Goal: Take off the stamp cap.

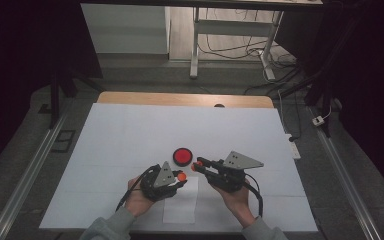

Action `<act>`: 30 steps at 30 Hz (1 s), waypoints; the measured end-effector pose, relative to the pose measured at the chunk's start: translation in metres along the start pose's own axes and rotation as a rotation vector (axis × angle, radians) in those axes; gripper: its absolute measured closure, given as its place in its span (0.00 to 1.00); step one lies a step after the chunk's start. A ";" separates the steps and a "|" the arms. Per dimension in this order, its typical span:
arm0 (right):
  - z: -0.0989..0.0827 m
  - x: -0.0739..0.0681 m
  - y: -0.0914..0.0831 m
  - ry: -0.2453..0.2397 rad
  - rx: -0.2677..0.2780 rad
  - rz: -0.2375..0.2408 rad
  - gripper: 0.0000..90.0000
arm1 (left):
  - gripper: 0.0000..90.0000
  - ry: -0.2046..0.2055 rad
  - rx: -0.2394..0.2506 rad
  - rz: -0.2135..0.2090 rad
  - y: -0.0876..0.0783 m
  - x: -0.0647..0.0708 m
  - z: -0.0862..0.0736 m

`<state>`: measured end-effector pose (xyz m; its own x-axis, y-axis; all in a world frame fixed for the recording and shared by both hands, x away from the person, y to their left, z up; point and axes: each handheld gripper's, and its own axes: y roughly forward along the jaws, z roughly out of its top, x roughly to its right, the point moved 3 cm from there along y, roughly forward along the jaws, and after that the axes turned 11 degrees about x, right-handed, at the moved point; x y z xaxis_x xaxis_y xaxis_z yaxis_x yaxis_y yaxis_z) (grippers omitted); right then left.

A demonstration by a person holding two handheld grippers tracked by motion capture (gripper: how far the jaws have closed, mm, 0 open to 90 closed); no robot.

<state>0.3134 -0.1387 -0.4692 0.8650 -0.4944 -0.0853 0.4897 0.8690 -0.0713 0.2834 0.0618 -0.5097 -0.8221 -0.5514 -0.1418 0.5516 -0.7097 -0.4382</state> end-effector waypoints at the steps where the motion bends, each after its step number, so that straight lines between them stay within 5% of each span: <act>1: 0.000 0.001 0.000 0.005 0.002 0.000 0.81 | 0.73 0.000 0.002 0.001 -0.001 -0.001 0.000; 30: -0.003 0.005 -0.001 0.012 -0.005 -0.018 0.81 | 0.72 -0.056 0.036 0.035 -0.027 -0.024 -0.008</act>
<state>0.3169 -0.1425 -0.4721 0.8548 -0.5099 -0.0963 0.5042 0.8600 -0.0780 0.2868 0.0976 -0.5012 -0.7933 -0.5995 -0.1060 0.5856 -0.7039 -0.4018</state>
